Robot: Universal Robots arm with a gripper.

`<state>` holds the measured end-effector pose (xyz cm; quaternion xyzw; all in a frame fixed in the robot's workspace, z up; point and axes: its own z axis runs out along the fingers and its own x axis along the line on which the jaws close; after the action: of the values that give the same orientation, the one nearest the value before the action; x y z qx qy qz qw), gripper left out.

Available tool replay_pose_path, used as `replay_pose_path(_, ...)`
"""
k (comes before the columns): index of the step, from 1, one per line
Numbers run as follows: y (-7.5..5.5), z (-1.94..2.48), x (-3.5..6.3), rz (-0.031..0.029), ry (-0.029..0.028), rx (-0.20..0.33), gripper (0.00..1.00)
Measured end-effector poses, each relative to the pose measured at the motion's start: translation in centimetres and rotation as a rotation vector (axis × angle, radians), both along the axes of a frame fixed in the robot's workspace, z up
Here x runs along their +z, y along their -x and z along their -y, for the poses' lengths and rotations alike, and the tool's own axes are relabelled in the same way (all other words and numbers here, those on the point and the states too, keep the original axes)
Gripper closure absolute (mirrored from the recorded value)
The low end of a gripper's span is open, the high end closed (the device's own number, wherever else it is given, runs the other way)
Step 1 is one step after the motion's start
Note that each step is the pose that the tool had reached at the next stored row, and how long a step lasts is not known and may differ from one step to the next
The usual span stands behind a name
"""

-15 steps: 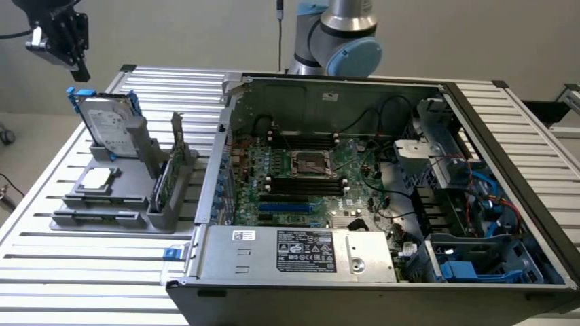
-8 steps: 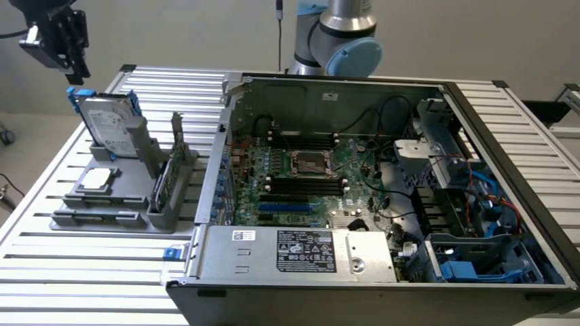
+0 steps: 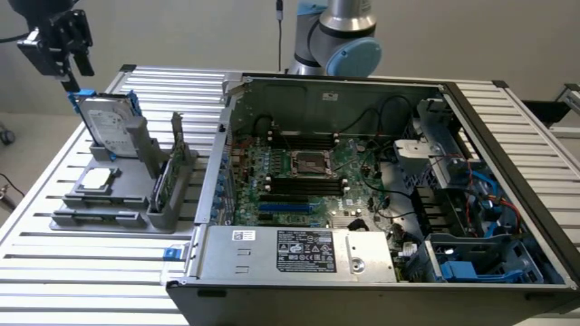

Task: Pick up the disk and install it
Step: 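Pick up the disk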

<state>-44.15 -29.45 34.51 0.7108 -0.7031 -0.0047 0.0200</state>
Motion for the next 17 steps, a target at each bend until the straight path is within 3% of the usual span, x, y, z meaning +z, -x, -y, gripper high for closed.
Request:
replay_pose_path(5,0.1,0.0,-0.89,-0.0001,0.0031,0.001,0.4)
replay_pose_path(17,0.3,0.0,-3.07,0.0,0.0034,0.002,0.4)
